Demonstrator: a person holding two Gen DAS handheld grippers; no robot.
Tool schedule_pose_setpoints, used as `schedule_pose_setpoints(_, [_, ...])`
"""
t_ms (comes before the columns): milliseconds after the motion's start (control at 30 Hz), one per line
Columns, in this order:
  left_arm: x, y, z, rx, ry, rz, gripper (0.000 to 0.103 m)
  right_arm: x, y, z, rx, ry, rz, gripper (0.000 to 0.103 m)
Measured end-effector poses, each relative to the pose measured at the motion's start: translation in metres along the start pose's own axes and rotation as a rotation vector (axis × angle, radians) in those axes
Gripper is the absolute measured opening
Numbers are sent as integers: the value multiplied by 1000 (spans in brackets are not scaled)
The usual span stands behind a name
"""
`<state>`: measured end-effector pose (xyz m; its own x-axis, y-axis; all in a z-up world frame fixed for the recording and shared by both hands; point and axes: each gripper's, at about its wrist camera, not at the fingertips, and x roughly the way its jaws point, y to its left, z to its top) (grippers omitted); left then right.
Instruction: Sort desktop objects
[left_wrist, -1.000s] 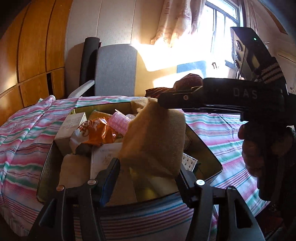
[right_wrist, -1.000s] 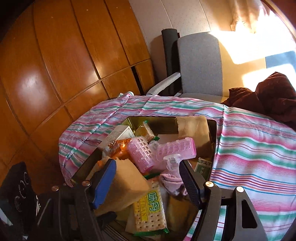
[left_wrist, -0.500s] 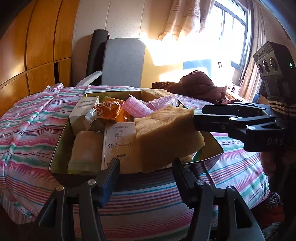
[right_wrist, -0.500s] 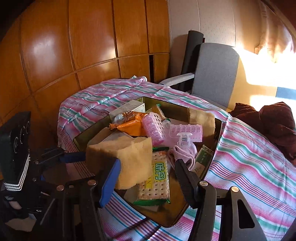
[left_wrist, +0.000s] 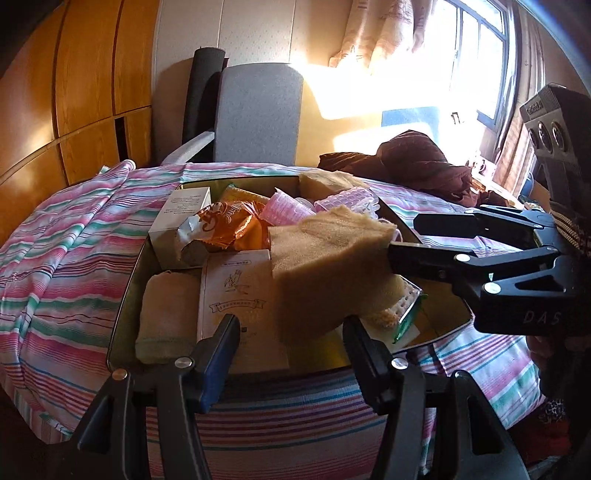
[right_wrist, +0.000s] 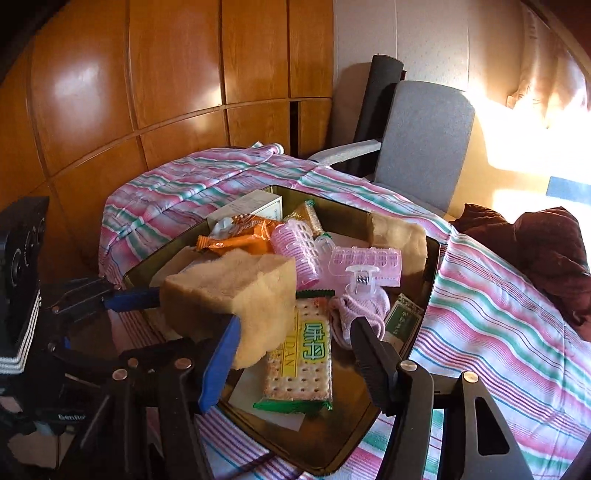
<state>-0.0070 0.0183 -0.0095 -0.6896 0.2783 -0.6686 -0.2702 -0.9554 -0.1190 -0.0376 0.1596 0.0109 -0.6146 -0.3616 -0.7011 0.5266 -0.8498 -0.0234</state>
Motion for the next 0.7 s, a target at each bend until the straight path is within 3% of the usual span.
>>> schedule_pose_setpoints(100, [-8, 5, -7, -5, 4, -6, 59, -2, 1, -9, -8, 22, 7, 63])
schedule_pose_setpoints(433, [-16, -1, -6, -17, -27, -18, 59, -19, 0, -12, 10, -28, -21, 64])
schedule_pose_setpoints(700, [-5, -7, 1, -14, -29, 4, 59, 19, 24, 3, -85, 38, -44, 63])
